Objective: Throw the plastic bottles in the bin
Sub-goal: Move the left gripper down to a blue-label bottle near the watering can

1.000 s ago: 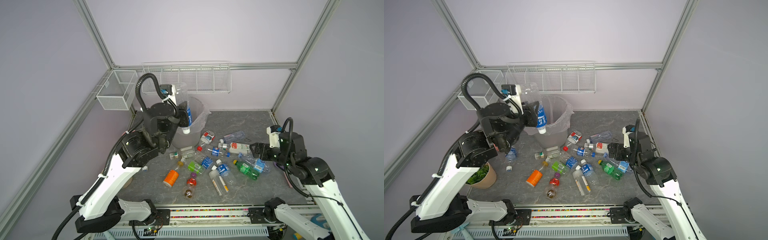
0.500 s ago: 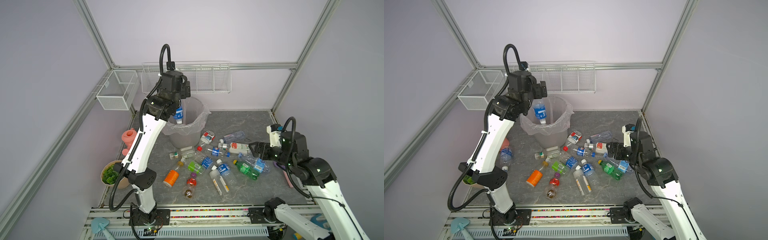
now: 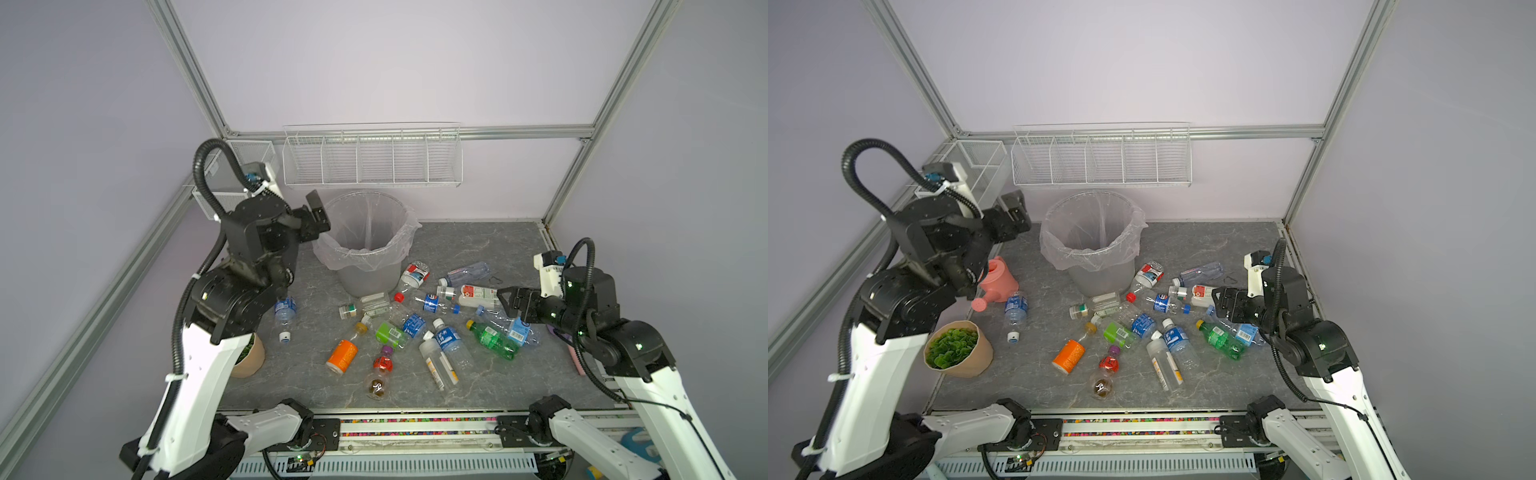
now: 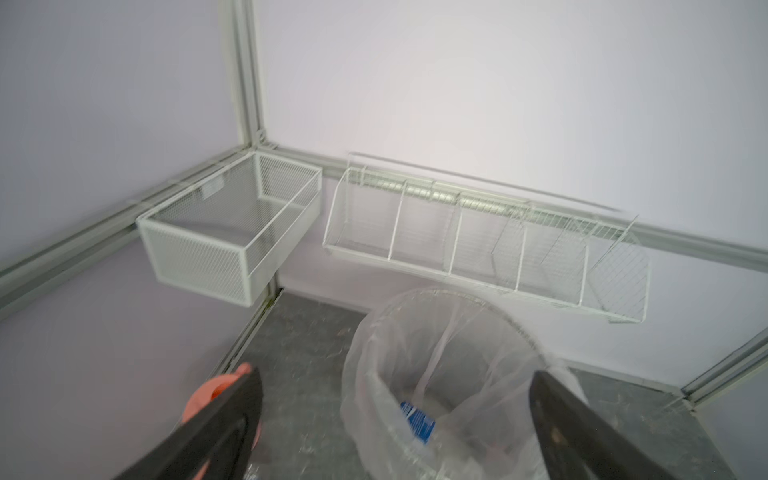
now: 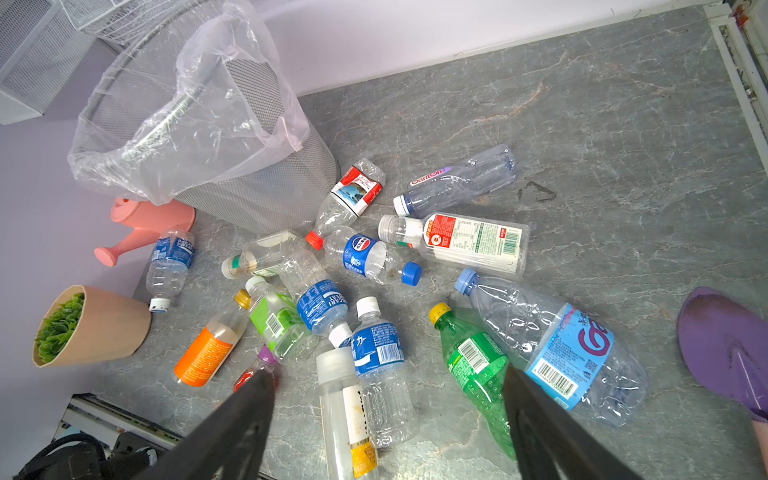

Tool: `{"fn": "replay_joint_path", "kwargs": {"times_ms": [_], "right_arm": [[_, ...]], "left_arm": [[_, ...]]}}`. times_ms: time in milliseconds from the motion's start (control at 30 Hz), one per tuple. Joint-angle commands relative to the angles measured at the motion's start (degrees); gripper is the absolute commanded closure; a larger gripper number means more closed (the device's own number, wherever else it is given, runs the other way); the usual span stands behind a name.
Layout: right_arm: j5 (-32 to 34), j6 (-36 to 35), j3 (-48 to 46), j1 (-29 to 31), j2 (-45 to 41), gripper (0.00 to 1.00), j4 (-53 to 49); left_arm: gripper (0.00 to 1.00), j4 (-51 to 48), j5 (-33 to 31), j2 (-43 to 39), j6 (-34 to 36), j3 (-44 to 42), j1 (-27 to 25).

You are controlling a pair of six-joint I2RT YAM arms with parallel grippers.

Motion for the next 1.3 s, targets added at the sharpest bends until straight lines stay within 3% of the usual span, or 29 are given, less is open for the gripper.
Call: {"fn": "replay_joint_path", "kwargs": {"times_ms": [0, 100, 300, 533, 633, 833, 1267], "right_arm": [[-1.32, 0.92, -2.07, -0.25, -0.74, 0.12, 2.18], [-2.01, 1.12, -3.25, -0.31, -0.70, 0.12, 3.25], [-4.58, 1.71, -4.69, -0.27, -0.89, 0.12, 4.12], [-6.29, 3.05, -10.80, -0.27, -3.11, 0.12, 6.88], [-7.56, 3.86, -12.35, -0.28, -1.83, 0.12, 8.83], [-10.02, 5.67, -11.73, -0.30, -1.65, 0.11, 10.73], [-9.98, 4.35, -10.64, -0.30, -2.11, 0.11, 8.13]], "left_arm": [[0.02, -7.35, -5.77, -4.26, -10.10, -12.18, 0.96], [0.04, -9.73, -2.18, -8.85, -17.88, -23.18, 7.25], [0.07, -10.25, 10.00, -9.85, -23.02, -33.90, 19.78], [0.07, -8.92, 9.62, -3.60, -24.81, -37.60, 21.73], [0.08, -6.66, 12.98, -0.62, -24.13, -39.51, 24.44], [0.10, -5.55, 13.63, 3.87, -24.08, -40.14, 29.18], [0.14, 3.55, 24.01, 12.85, -24.85, -43.90, 36.45]]}}
